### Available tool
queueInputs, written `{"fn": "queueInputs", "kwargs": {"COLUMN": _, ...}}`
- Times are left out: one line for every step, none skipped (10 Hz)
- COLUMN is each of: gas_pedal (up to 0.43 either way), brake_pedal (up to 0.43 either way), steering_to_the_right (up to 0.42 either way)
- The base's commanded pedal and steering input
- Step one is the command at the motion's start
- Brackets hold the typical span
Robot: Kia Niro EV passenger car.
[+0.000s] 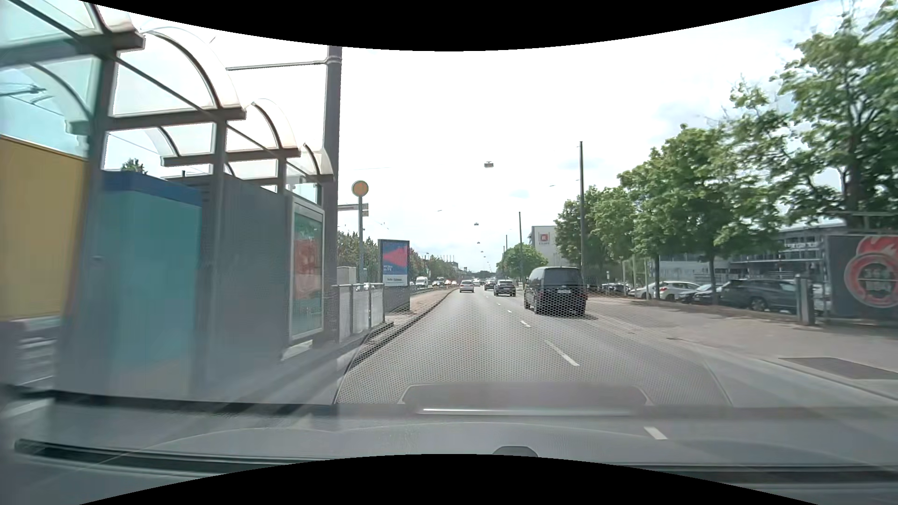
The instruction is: Follow the waypoints while adhering to traffic rules and regulations
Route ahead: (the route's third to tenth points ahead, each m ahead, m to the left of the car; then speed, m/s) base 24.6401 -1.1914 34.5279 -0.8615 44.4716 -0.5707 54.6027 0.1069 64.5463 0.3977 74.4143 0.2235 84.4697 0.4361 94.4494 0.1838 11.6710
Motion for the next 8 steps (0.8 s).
{"fn": "queueInputs", "kwargs": {"gas_pedal": 0.039, "brake_pedal": 0.000, "steering_to_the_right": -0.010}}
{"fn": "queueInputs", "kwargs": {"gas_pedal": 0.039, "brake_pedal": 0.000, "steering_to_the_right": -0.008}}
{"fn": "queueInputs", "kwargs": {"gas_pedal": 0.039, "brake_pedal": 0.000, "steering_to_the_right": -0.008}}
{"fn": "queueInputs", "kwargs": {"gas_pedal": 0.039, "brake_pedal": 0.000, "steering_to_the_right": -0.008}}
{"fn": "queueInputs", "kwargs": {"gas_pedal": 0.039, "brake_pedal": 0.000, "steering_to_the_right": -0.008}}
{"fn": "queueInputs", "kwargs": {"gas_pedal": 0.039, "brake_pedal": 0.000, "steering_to_the_right": -0.008}}
{"fn": "queueInputs", "kwargs": {"gas_pedal": 0.039, "brake_pedal": 0.000, "steering_to_the_right": -0.008}}
{"fn": "queueInputs", "kwargs": {"gas_pedal": 0.039, "brake_pedal": 0.000, "steering_to_the_right": -0.008}}
